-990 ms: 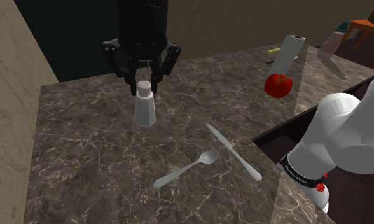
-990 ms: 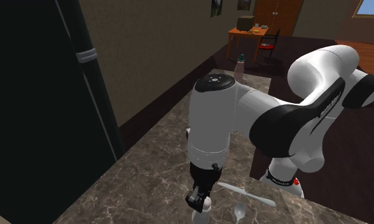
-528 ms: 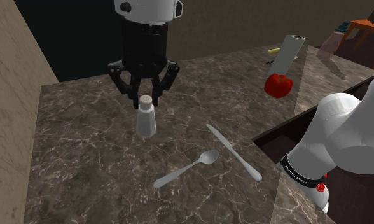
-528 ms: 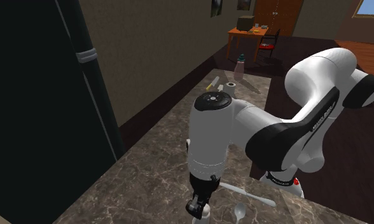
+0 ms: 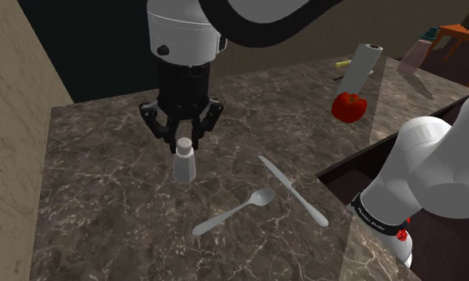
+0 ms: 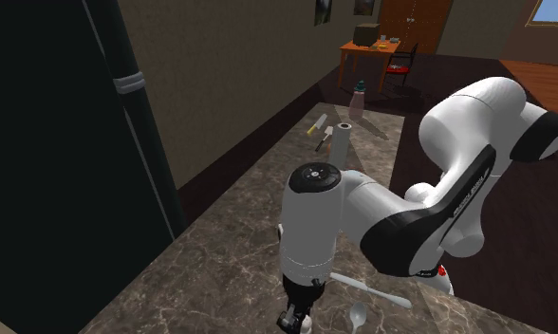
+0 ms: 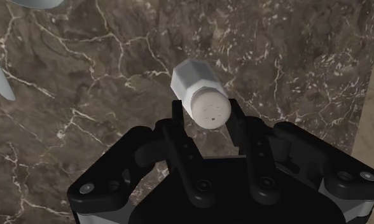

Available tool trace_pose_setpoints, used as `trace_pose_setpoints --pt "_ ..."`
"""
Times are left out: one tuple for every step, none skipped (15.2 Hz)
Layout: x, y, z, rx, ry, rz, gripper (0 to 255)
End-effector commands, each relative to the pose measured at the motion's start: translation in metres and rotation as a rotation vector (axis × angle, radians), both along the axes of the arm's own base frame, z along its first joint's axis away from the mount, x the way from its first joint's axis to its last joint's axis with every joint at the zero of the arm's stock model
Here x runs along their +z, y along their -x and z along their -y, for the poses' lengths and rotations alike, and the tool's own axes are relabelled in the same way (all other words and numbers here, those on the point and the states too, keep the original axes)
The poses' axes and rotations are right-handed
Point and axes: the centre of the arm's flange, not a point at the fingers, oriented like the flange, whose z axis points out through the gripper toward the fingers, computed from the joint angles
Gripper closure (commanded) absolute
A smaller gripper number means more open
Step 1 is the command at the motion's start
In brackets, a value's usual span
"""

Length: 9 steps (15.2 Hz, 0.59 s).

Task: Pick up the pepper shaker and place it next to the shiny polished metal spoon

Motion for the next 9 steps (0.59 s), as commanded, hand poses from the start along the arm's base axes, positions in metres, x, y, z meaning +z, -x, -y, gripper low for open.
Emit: trace_pose_setpoints --pt "-0.011 0.0 0.001 0.0 0.0 0.001 255" --pt "-0.016 0.0 0.001 0.0 0.0 0.001 255" --pt "-0.022 0.0 0.001 0.0 0.0 0.001 255" --pt "-0.027 0.0 0.001 0.0 0.0 0.001 255" --pt "-0.032 0.0 0.001 0.0 0.0 0.001 255" --pt "-0.039 0.0 0.001 0.0 0.0 0.001 255" --pt "-0.039 0.0 0.001 0.0 0.0 0.001 255" --pt "-0.039 0.0 0.001 0.0 0.0 0.001 255" --pt "-0.039 0.0 0.001 0.0 0.0 0.001 255"
